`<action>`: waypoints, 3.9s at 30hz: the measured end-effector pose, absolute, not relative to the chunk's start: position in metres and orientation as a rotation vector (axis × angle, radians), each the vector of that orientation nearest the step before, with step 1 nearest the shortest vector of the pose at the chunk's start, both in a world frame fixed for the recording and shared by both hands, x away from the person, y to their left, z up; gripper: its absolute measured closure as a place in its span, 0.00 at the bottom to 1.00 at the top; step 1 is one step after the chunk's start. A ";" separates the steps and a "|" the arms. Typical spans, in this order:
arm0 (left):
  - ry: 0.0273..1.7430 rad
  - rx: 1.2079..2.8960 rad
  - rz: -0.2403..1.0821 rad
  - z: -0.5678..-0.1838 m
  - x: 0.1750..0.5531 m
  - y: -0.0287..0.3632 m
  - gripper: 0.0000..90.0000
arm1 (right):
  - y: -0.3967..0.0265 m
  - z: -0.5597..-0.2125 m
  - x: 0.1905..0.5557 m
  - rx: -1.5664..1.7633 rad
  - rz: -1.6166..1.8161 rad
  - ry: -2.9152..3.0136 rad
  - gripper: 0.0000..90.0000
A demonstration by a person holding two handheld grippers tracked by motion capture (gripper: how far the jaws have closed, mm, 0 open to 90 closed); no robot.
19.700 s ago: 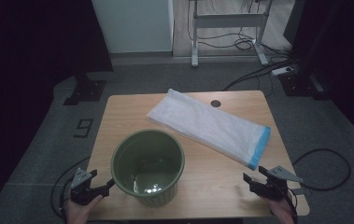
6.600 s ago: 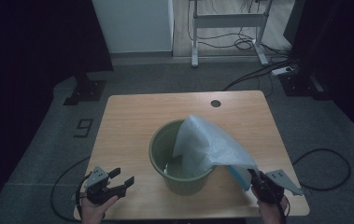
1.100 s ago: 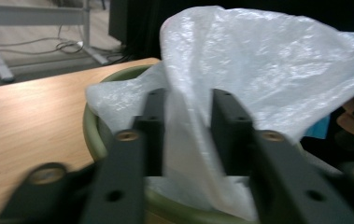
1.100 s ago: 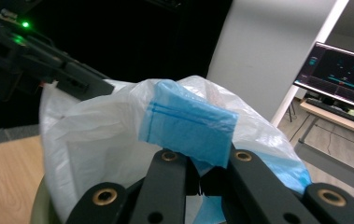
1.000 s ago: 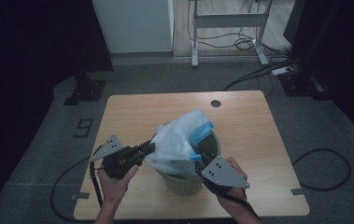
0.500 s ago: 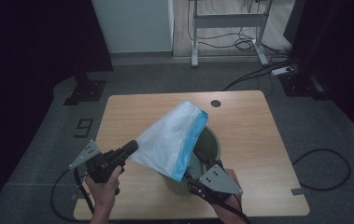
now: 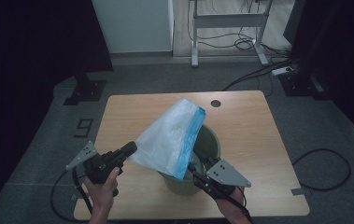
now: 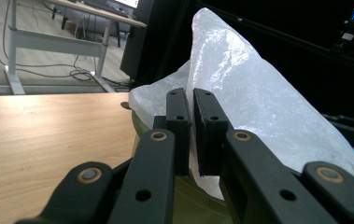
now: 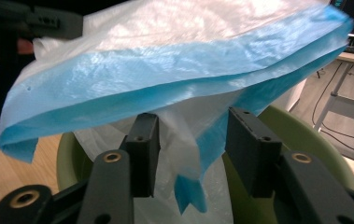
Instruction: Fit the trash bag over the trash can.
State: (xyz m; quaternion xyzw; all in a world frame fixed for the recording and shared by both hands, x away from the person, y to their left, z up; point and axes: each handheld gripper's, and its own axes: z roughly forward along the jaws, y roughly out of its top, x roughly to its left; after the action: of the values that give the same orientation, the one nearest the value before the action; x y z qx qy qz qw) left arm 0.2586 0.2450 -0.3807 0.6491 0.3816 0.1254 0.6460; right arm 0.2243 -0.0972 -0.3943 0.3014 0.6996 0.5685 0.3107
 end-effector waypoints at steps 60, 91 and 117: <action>0.847 1.432 0.200 -0.393 0.258 0.248 0.95 | -0.177 -0.365 0.241 0.951 1.528 1.760 0.53; 0.857 1.416 0.196 -0.400 0.257 0.255 0.95 | -0.142 -0.369 0.311 1.152 1.560 1.836 0.52; 0.782 1.511 0.232 -0.360 0.263 0.246 0.62 | -0.149 -0.372 0.318 1.143 1.603 1.924 0.55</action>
State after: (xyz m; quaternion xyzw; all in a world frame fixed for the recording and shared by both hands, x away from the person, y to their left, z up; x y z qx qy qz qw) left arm 0.2629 0.2456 -0.3600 0.6661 0.3447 0.1021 0.6535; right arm 0.3179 -0.1489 -0.3720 0.4075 0.6856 0.5714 0.1931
